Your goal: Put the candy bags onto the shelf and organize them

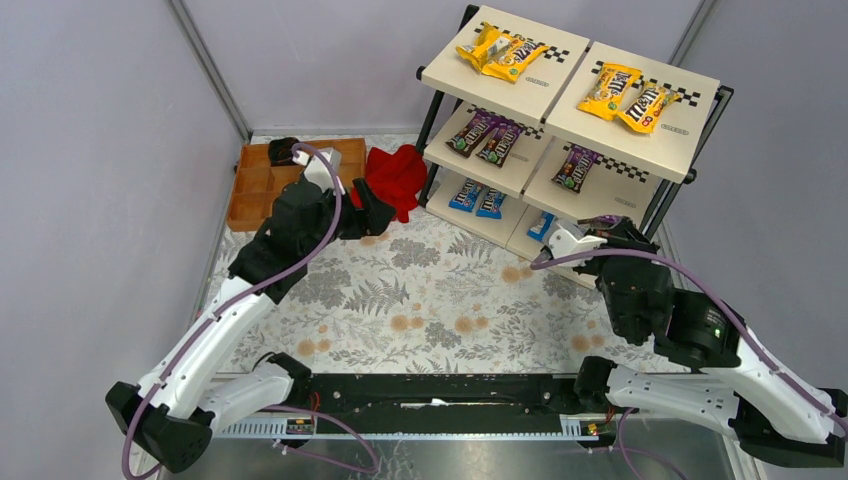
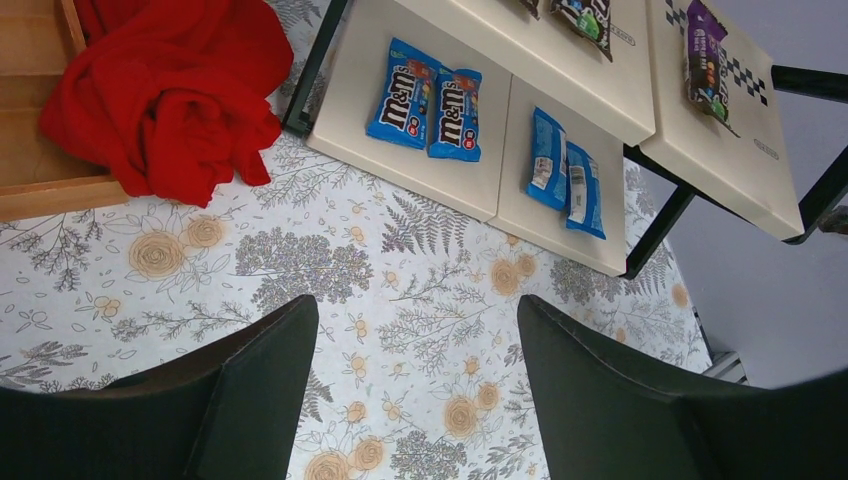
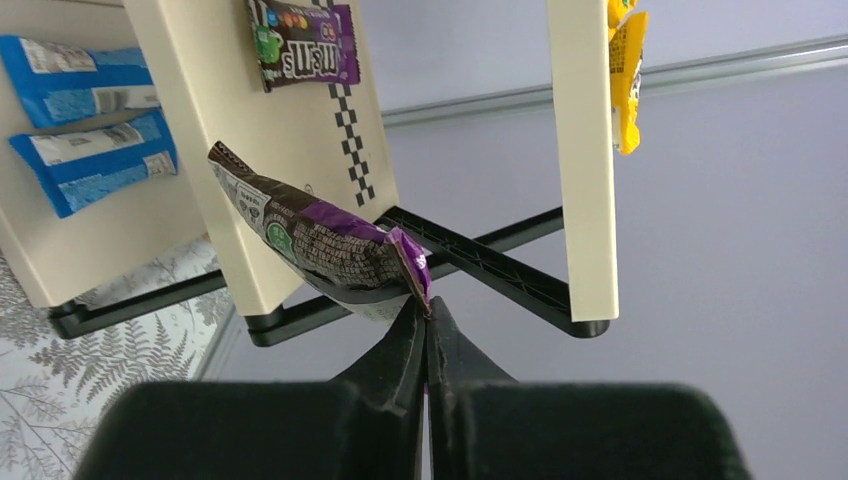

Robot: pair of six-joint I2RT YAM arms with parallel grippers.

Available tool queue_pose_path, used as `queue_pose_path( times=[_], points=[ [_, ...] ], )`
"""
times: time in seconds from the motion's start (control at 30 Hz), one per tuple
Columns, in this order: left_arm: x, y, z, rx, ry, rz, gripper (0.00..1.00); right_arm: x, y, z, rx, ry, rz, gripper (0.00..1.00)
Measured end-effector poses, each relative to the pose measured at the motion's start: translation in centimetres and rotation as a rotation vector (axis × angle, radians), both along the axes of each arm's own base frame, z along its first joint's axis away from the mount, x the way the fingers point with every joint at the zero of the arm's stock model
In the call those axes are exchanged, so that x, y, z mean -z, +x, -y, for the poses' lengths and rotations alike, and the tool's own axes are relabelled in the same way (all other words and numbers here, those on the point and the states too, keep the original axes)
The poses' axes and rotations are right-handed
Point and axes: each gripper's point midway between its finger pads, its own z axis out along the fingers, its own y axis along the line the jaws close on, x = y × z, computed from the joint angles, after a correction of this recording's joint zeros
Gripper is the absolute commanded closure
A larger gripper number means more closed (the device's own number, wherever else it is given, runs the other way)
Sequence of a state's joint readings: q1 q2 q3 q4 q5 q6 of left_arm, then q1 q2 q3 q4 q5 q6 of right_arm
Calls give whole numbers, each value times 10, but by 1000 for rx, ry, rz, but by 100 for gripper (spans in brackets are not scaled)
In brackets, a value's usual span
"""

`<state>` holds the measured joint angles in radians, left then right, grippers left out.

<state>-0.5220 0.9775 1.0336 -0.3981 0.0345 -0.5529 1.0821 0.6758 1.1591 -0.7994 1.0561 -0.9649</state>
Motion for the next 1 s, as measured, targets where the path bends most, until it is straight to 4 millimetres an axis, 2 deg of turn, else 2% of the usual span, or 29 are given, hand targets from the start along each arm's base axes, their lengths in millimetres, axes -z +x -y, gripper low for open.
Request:
queue_pose_path(
  times=[0.2,0.4,0.47,0.6,0.67,0.73,0.9,1.0],
  points=[
    [-5,-5,0,4,-2,20,22,-1,2,2,55,-41,4,100],
    [-5,-7,-1,5,-4,27,22,6,13,-8,93,-86,-20,100],
    [-5,-7,-1,4,-3,26,22,12,22,-1,151,-102,-42,100],
    [-6,-8,-2,2,-3,30,22,27,40,35,335,-126,-118,100],
    [-5,-8,-3,-6,0,34,22,34,49,45,392,-129,-142,100],
    [-4,-9,-6,-17,4,35,22,40,54,47,396,-125,-152,100],
    [-5,-9,-7,-23,10,46,21,39,67,44,390,-91,-131,100],
    [-6,-10,-7,-24,14,53,21,47,79,40,393,-95,-153,100]
  ],
)
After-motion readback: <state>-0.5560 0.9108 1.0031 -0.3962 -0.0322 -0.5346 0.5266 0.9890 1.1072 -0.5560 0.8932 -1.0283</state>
